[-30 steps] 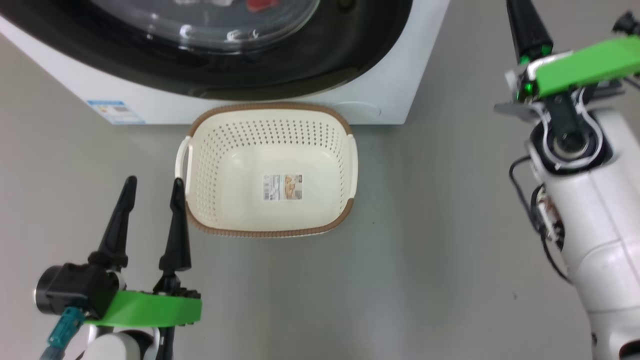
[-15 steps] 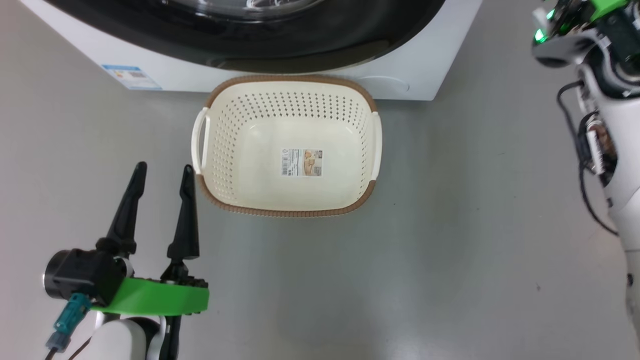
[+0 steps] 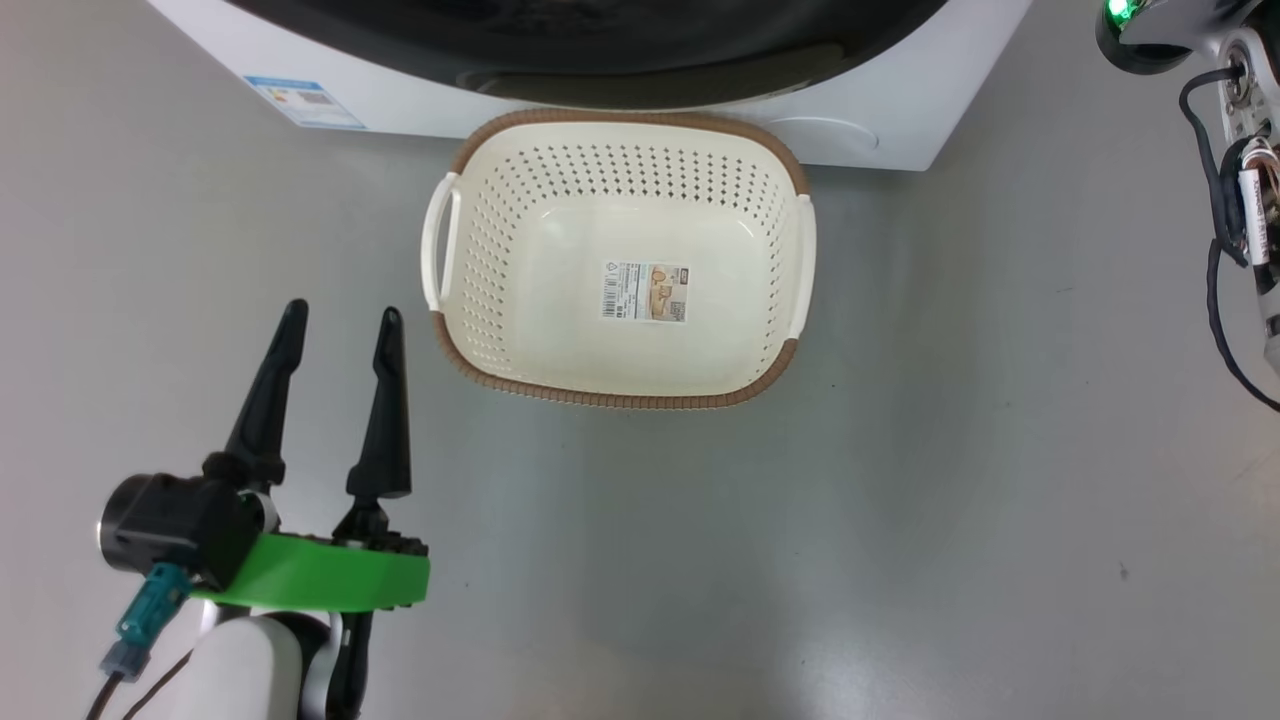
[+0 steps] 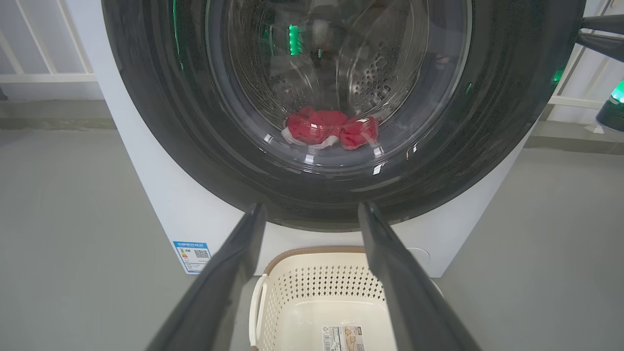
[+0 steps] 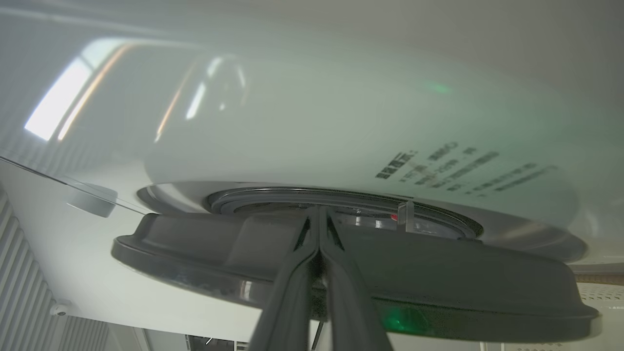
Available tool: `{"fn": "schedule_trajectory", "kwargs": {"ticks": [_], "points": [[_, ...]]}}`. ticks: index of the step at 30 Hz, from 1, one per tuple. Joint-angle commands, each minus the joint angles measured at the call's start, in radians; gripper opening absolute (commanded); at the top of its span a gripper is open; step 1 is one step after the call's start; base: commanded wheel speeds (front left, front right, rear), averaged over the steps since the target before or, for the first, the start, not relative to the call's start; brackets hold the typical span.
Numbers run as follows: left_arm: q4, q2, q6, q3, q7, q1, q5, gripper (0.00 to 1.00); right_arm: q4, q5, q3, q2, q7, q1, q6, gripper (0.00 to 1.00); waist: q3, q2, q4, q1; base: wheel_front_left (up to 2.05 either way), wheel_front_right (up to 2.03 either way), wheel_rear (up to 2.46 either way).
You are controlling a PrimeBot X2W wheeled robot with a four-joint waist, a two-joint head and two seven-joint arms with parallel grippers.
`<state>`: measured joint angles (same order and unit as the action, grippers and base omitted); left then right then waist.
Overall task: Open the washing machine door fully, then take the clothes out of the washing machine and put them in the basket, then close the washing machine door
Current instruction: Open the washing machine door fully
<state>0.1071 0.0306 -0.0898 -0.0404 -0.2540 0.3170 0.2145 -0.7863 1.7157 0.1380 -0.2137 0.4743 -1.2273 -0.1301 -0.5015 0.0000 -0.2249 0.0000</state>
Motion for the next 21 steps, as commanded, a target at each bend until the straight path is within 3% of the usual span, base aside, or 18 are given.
{"fn": "schedule_trajectory", "kwargs": {"ticks": [1, 15, 21], "points": [[-0.017, 0.020, -0.004, 0.024, -0.008, 0.013, 0.013, 1.00, 0.014, -0.009, 0.005, 0.011, 0.010, -0.027, -0.001, 0.00, -0.001, 0.0000, -0.008, 0.0000, 0.00, 0.00, 0.00], [-0.002, 0.020, 0.005, 0.005, -0.008, -0.008, 0.005, 1.00, -0.091, -0.067, 0.032, -0.004, 0.035, -0.060, -0.001, 0.00, 0.019, 0.0000, -0.032, 0.0000, 0.00, 0.00, 0.00], [0.004, 0.020, 0.007, 0.006, -0.008, -0.009, 0.005, 1.00, -0.108, -0.070, 0.052, 0.007, 0.105, -0.066, -0.001, 0.00, 0.019, 0.0000, -0.028, 0.0000, 0.00, 0.00, 0.00]]}}
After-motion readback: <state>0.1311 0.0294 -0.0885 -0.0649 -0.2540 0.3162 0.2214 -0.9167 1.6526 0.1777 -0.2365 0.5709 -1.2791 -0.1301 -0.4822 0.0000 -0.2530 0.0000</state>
